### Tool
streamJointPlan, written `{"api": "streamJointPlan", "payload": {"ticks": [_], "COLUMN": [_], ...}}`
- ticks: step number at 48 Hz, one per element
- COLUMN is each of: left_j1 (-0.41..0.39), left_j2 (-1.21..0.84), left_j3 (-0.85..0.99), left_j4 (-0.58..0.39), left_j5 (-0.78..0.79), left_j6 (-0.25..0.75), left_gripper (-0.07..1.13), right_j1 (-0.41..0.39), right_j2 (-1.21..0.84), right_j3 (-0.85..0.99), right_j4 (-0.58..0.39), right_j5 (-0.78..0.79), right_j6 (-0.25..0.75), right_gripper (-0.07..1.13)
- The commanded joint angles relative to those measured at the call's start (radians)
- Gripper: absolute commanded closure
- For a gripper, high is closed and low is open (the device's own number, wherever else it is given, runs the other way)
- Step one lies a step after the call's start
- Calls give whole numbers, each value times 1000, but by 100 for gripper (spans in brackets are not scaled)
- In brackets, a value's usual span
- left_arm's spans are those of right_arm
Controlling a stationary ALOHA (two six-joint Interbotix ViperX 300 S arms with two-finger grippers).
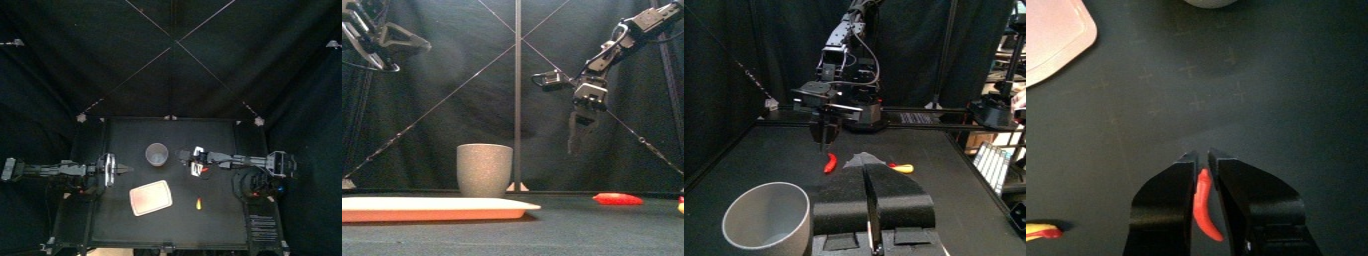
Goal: Pick the red chile then place it in the grey bowl
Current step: Drop red chile in the grey bowl and return to neutral
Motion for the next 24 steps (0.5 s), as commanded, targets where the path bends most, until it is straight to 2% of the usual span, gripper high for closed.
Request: {"api": "streamJointPlan", "payload": {"ticks": [1,9,15,24], "left_j1": [3,3,5,5], "left_j2": [2,2,2,2], "left_j3": [-12,-12,-12,-12], "left_j4": [0,2,3,2], "left_j5": [-5,-5,-5,-5], "left_j6": [2,2,2,2], "left_gripper": [109,109,109,109], "right_j1": [-15,-46,-43,-48], "right_j2": [-23,-21,-21,-9], "right_j3": [9,72,109,144], "right_j4": [37,130,140,100], "right_j5": [74,130,91,0], "right_j6": [2,0,0,6], "right_gripper": [43,24,8,8]}}
